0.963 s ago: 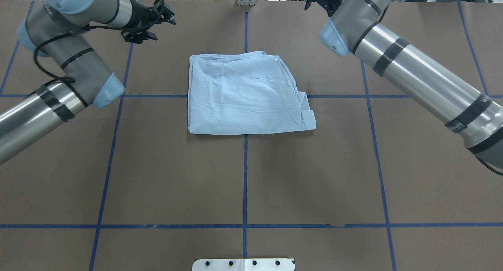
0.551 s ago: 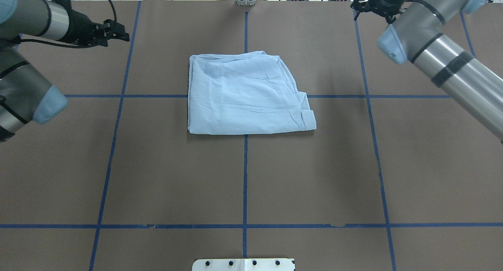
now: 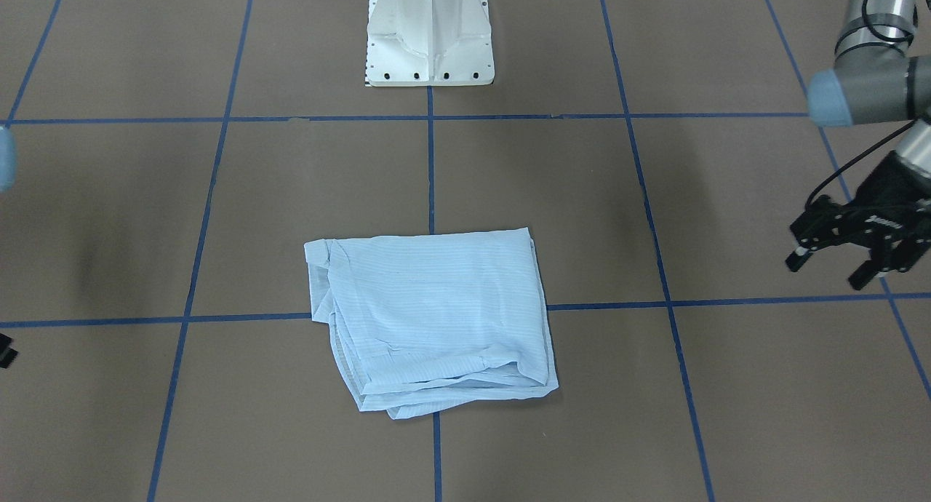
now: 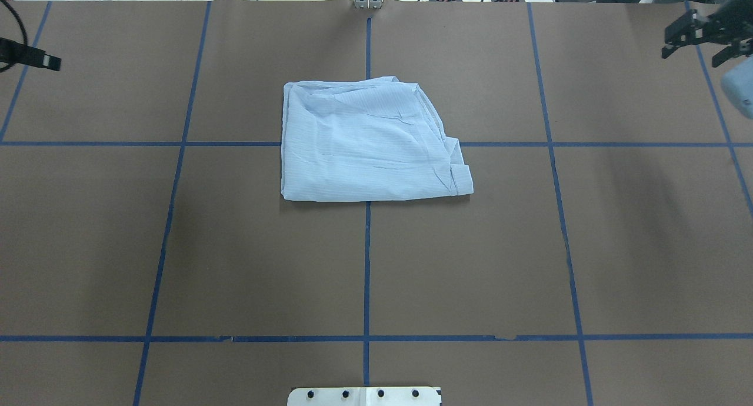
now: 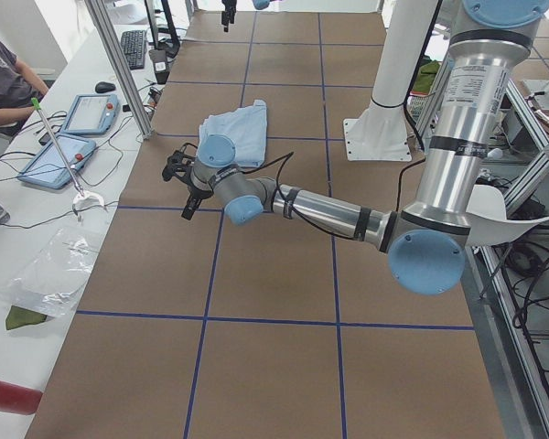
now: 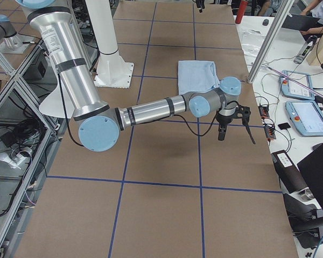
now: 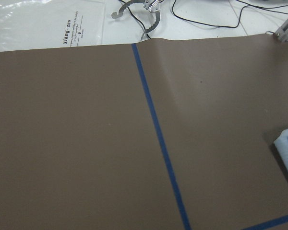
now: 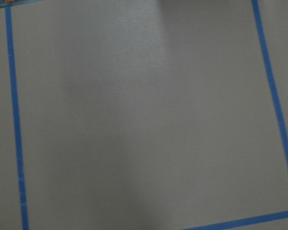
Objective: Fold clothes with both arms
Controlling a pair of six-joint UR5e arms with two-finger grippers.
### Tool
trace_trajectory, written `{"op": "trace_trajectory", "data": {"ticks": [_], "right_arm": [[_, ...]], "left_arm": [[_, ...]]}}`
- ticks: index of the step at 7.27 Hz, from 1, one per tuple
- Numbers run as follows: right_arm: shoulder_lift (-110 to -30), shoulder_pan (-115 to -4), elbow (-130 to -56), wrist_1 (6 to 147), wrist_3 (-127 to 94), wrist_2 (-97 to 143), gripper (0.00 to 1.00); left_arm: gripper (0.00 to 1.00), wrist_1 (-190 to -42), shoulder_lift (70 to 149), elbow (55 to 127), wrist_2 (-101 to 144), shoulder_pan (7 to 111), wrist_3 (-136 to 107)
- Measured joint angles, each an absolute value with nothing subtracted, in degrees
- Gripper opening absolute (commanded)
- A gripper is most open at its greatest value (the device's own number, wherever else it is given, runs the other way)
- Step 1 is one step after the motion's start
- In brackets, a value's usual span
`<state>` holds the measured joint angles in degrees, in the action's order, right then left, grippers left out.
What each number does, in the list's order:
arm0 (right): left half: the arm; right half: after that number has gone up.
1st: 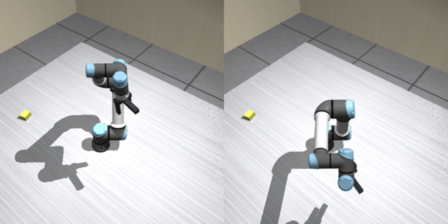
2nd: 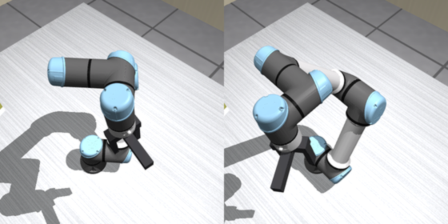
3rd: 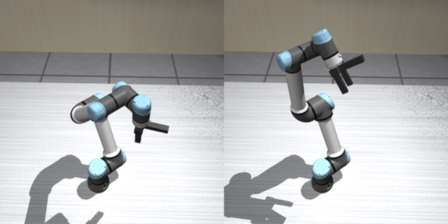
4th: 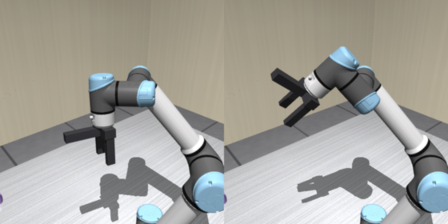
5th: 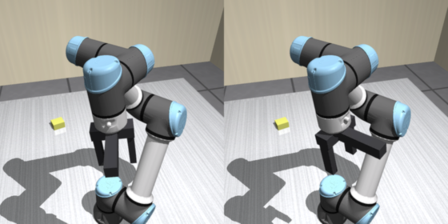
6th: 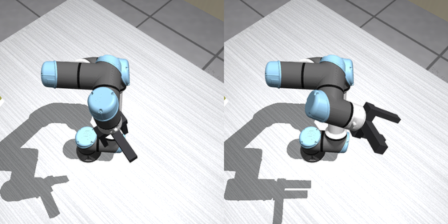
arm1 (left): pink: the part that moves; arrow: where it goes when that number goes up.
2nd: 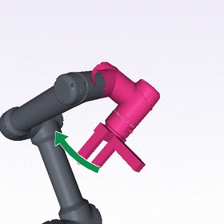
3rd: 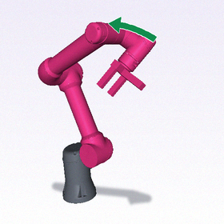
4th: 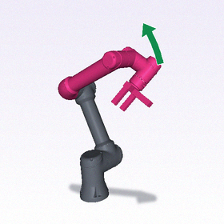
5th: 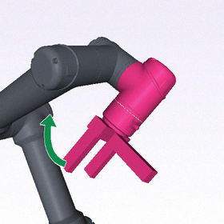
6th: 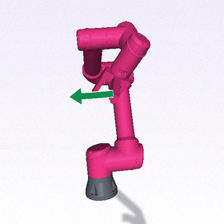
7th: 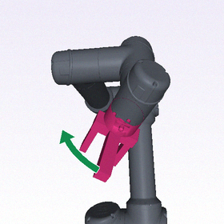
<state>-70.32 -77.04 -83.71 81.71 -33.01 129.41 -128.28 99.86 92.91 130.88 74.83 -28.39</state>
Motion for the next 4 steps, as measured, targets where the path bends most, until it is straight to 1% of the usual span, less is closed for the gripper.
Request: {"op": "trace_trajectory", "data": {"ticks": [2, 4], "right_arm": [[-74.5, -84.2, -85.9, 88.0, -15.3, 131.8, 1.00], [-78.7, -87.6, -88.9, 91.2, -6.3, 132.4, 1.00]], "left_arm": [[1.00, -115.3, 96.5, 98.9, 132.5, 79.6, -13.2], [1.00, -109.8, 92.7, 102.4, 132.5, 81.8, -6.3]]}}
